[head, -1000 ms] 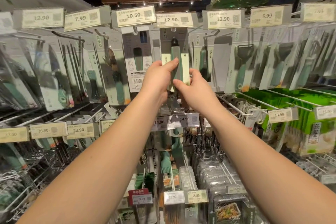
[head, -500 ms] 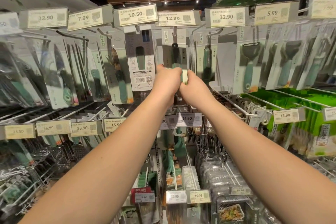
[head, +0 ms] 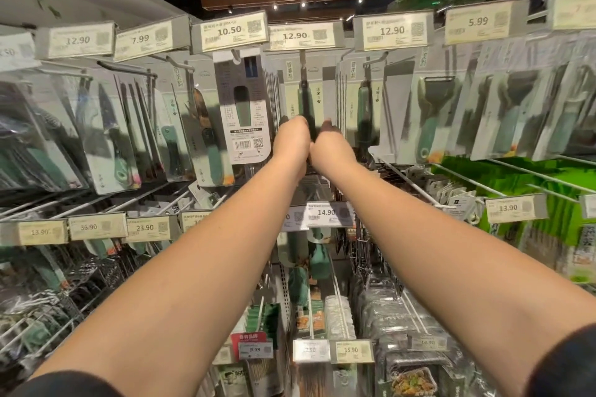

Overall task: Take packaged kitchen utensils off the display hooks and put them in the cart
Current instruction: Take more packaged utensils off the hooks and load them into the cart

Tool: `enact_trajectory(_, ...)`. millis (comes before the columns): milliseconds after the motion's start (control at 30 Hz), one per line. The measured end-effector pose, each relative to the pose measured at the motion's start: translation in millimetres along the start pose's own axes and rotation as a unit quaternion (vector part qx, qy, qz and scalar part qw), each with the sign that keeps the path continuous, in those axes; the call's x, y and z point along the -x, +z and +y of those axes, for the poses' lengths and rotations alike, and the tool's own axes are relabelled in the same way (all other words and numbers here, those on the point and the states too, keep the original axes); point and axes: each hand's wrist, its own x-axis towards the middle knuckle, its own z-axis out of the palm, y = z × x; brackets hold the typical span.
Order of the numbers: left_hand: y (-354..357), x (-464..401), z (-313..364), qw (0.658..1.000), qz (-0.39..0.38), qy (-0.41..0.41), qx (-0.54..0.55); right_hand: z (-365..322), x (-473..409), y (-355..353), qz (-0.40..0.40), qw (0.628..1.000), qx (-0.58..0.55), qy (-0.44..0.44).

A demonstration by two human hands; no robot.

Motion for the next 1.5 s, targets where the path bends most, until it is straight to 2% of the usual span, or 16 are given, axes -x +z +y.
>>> enact_trajectory(200,2,-2,7,1.0,0.005,-0.029,0.009,-1,-16,3,-0.014,0.999,-0.009,0.033)
enact_trajectory(367,1,-12,14,0.997,-0.004,-0.058,-0.044,-3,-23,1,-0.019,0.998,-0.03,0.05)
enact_trajectory(667,2,-11,20,0.991,-0.023,-0.04,-0.127,-9,-21,-1,-0.03,0.998,0.034,0.053)
enact_trajectory(767,-2,-9,19,0.992,-0.006,-0.012,-0.125,-6,-19,-2,-0.023,0.998,0.012,0.065)
enact_trajectory(833,-6,-7,15,0.995,0.013,-0.024,-0.094,-2,-16,-3,-0.011,0.998,-0.009,0.059)
enact_trajectory(967,-5,7,6,0.99,0.0,0.009,-0.141,13,4,-14,0.003,1.0,0.004,0.005)
enact_trajectory(1067,-6,36,-7,0.986,0.0,0.018,-0.165,28,32,-28,0.007,0.998,-0.036,-0.047)
enact_trajectory(1167,-14,73,-20,0.98,-0.005,0.065,-0.187,48,61,-42,-0.001,0.994,-0.053,-0.099)
enact_trajectory(1300,-47,127,-56,0.986,0.02,0.074,-0.15,66,103,-44,-0.043,0.982,-0.026,-0.184)
enact_trajectory(1400,-83,173,-92,0.979,0.049,0.047,-0.193,72,138,-21,-0.096,0.963,-0.011,-0.253)
enact_trajectory(1500,-128,213,-135,0.953,0.123,0.007,-0.276,70,176,21,-0.177,0.937,-0.001,-0.3)
